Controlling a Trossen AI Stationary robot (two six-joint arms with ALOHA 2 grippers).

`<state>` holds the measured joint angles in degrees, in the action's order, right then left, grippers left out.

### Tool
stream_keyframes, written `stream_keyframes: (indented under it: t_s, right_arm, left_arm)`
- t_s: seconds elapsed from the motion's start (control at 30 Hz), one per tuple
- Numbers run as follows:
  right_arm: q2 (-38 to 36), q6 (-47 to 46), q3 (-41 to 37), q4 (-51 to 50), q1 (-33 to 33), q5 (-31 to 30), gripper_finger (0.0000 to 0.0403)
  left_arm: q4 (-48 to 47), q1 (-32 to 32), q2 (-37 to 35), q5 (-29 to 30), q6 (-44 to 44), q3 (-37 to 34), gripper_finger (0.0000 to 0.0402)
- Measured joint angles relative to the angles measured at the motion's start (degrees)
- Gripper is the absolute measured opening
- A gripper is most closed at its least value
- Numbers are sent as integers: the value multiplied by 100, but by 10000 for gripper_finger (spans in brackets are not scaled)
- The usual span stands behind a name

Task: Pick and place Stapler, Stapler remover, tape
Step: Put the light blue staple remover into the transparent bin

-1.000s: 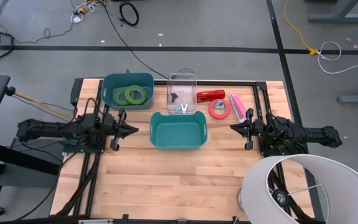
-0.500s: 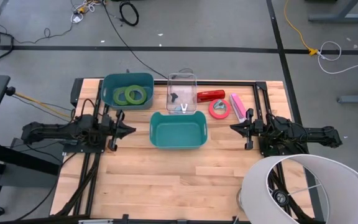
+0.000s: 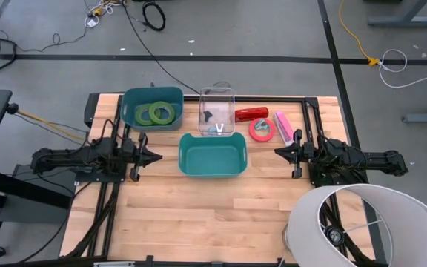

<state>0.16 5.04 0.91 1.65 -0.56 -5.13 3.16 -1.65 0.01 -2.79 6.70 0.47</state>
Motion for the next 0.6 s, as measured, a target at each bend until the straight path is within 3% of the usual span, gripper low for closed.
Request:
stream_keyframes:
  t_s: [0.6]
  right_arm:
    - [1,0,-1,0,0,0,18]
  left_arm:
    - [-234,0,39,26,17,0,2]
